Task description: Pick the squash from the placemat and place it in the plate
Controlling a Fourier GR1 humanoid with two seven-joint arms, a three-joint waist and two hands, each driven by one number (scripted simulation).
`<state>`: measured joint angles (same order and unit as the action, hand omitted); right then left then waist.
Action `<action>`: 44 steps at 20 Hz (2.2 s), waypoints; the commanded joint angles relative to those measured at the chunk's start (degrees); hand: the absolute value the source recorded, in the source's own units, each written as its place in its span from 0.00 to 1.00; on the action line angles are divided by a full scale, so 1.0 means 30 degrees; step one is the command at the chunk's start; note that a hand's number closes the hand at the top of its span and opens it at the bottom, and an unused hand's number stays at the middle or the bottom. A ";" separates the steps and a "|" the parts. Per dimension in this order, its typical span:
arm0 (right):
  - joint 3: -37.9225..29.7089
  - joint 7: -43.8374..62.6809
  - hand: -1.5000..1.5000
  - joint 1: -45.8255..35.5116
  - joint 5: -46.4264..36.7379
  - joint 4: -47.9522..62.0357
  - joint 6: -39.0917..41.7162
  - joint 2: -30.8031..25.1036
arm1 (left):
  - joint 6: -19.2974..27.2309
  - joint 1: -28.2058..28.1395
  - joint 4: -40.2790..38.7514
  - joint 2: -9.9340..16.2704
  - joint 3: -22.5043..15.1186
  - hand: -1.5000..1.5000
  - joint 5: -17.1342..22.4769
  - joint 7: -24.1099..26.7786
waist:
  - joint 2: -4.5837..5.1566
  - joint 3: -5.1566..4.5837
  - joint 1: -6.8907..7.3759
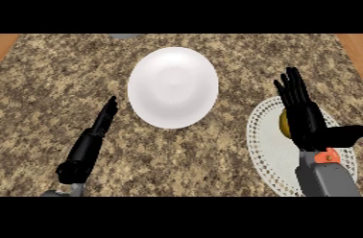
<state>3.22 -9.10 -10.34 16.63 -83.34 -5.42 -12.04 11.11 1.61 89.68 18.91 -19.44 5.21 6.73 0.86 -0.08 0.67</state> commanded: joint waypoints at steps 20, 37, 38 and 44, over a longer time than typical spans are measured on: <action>-0.1087 -1.3374 0.00 0.3073 -0.1417 0.3632 1.6683 -0.9720 | 0.2799 0.0249 -0.2536 -0.1175 0.2107 0.50 0.0758 -0.5067 | -0.0164 0.0125 -0.0251; 0.2648 -1.4093 0.00 0.0031 -1.2166 0.3365 1.0617 -1.6060 | 0.1853 0.0376 -0.2009 -0.0564 0.2710 0.50 0.0821 -0.6147 | -0.0255 0.0020 0.0073; 0.3587 -1.4172 0.00 0.0161 -1.3298 0.3979 0.9548 -1.5111 | 0.1729 -0.0056 -0.1999 -0.0619 0.2448 0.50 0.0640 -0.5938 | -0.0225 0.0035 0.0156; 0.4514 -1.3669 0.00 -0.1645 -1.5010 0.5304 1.0285 -1.4529 | 0.1996 0.0581 -0.2895 -0.1554 0.2734 0.50 0.0112 -0.5406 | -0.0227 0.0029 0.0008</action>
<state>15.19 -46.90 -11.59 -24.48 -71.73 20.73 -56.65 17.68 2.77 83.16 15.25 -11.93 6.12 -11.20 0.12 0.01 0.75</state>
